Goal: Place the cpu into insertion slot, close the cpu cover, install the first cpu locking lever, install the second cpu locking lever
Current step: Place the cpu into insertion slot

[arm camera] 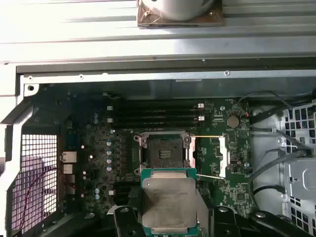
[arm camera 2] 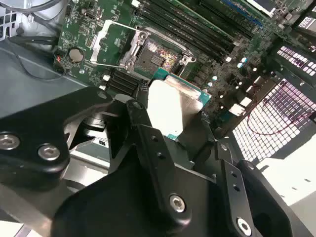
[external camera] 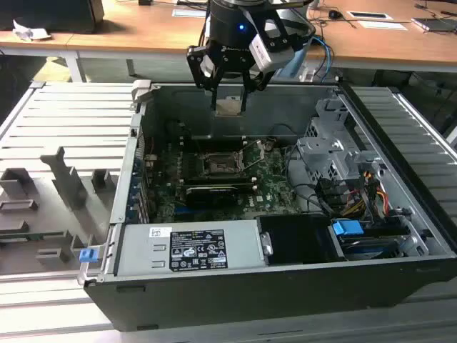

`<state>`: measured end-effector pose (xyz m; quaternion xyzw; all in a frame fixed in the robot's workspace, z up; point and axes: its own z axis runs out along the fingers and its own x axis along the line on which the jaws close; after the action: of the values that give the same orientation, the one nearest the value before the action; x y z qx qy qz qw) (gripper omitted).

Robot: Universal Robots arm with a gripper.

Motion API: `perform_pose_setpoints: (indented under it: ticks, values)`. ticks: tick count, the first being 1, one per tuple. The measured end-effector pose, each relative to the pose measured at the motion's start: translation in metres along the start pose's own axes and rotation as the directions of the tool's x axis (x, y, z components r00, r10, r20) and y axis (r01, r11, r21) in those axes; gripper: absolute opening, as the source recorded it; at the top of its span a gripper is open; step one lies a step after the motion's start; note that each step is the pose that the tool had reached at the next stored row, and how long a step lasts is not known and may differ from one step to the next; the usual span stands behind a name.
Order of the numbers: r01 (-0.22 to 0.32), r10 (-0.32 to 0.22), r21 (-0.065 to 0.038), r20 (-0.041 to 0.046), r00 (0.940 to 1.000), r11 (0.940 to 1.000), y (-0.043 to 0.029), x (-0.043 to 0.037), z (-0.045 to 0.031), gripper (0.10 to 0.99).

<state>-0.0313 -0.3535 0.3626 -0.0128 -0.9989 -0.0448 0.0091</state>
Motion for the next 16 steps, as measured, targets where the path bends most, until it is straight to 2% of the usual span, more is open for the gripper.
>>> perform_pose_setpoints:
  ticks: [3, 16]
  values:
    - [-0.048, 0.048, -0.001, 0.0043, 0.9988, 0.9988, 0.0000, 0.0002, 0.0004, 0.529]
    - [-0.056, 0.056, 0.000, 0.0032, 0.9984, 0.9984, -0.0004, 0.0002, 0.0040, 0.529]
